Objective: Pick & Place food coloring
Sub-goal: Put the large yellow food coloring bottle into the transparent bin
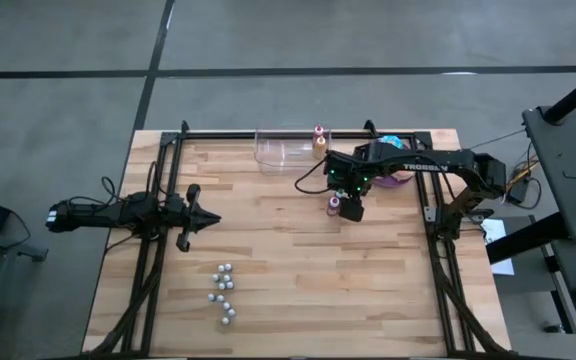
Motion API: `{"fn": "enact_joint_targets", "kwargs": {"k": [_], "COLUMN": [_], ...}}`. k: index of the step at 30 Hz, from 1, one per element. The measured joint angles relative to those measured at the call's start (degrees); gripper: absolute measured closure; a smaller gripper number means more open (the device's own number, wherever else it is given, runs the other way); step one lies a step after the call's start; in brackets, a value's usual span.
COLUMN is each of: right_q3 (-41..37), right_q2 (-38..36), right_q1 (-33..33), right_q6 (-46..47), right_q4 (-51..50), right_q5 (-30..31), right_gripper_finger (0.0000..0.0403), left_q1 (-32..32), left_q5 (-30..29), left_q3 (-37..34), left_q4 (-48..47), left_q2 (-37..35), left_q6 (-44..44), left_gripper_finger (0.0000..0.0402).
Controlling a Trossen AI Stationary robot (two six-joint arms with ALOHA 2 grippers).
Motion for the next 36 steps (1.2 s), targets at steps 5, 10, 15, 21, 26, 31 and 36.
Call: {"fn": "enact_joint_targets", "kwargs": {"k": [5,10,15,21,26,31,36], "right_q3": [-0.2,-0.9,-2.6,-4.1,-4.8,-6.3,-7.7], "right_q2": [0.1,0.1,0.1,0.1,0.1,0.1,0.1], "right_q1": [-0.2,-0.6,-0.6,-0.8,-0.8,-0.9,-0.9], "right_q6": [-0.2,-0.2,0.6,0.6,0.5,0.3,0.4], "right_q4": [1.3,2.1,3.4,4.9,5.8,7.3,9.0], "right_q5": [0.0,0.0,0.0,0.0,0.0,0.0,0.0], "right_gripper_finger": [0.0188,0.0188,0.0188,0.0188,0.0188,0.0188,0.0188], "left_q1": [0.0,0.0,0.0,0.0,0.0,0.0,0.0], "left_q5": [0.0,0.0,0.0,0.0,0.0,0.0,0.0], "left_q3": [0.0,0.0,0.0,0.0,0.0,0.0,0.0], "left_q4": [0.0,0.0,0.0,0.0,0.0,0.0,0.0], "left_q2": [0.0,0.0,0.0,0.0,0.0,0.0,0.0], "left_q6": [0.0,0.0,0.0,0.0,0.0,0.0,0.0], "left_gripper_finger": [0.0402,0.0402,0.0402,0.0402,0.0402,0.0402,0.0402]}}
